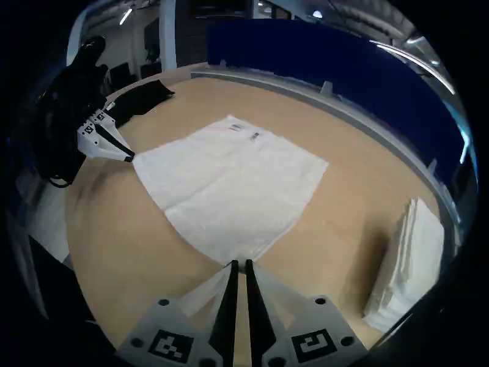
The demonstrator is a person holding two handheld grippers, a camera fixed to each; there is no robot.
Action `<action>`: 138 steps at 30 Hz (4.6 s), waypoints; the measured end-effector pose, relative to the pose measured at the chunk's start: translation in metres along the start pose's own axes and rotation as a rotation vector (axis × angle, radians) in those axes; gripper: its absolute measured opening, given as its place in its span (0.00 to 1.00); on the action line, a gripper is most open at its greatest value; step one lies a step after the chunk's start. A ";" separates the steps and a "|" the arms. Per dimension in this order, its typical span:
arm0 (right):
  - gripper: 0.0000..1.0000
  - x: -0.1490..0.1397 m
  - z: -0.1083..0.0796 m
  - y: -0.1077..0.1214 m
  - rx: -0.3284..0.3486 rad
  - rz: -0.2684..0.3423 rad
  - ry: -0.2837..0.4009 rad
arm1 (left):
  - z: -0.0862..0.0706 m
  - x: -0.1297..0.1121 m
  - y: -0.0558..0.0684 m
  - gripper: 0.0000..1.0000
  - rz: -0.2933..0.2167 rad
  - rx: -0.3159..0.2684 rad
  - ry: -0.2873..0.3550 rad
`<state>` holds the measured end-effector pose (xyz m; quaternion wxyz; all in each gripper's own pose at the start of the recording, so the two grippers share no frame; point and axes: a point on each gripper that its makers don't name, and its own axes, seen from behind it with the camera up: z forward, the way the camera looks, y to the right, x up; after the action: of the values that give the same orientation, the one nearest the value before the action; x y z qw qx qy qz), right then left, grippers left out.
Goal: Fold towel
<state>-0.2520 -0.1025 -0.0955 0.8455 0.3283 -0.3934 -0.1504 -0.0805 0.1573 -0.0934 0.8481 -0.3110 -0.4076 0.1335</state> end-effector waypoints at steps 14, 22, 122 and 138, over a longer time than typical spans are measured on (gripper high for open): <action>0.09 0.022 -0.034 -0.002 -0.005 -0.018 0.043 | -0.033 0.019 -0.001 0.04 -0.054 0.016 0.052; 0.08 0.024 -0.030 -0.006 0.001 -0.021 0.046 | -0.036 0.026 0.003 0.03 -0.038 0.006 0.075; 0.20 -0.066 0.018 -0.004 0.031 0.028 -0.091 | 0.029 -0.034 0.023 0.18 0.040 -0.007 -0.055; 0.11 -0.055 0.014 -0.007 0.048 0.031 -0.079 | 0.026 -0.033 0.022 0.07 0.016 -0.009 -0.059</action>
<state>-0.2980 -0.0855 -0.1251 0.8234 0.3361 -0.4351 -0.1405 -0.1211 0.1694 -0.1152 0.8333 -0.3140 -0.4304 0.1474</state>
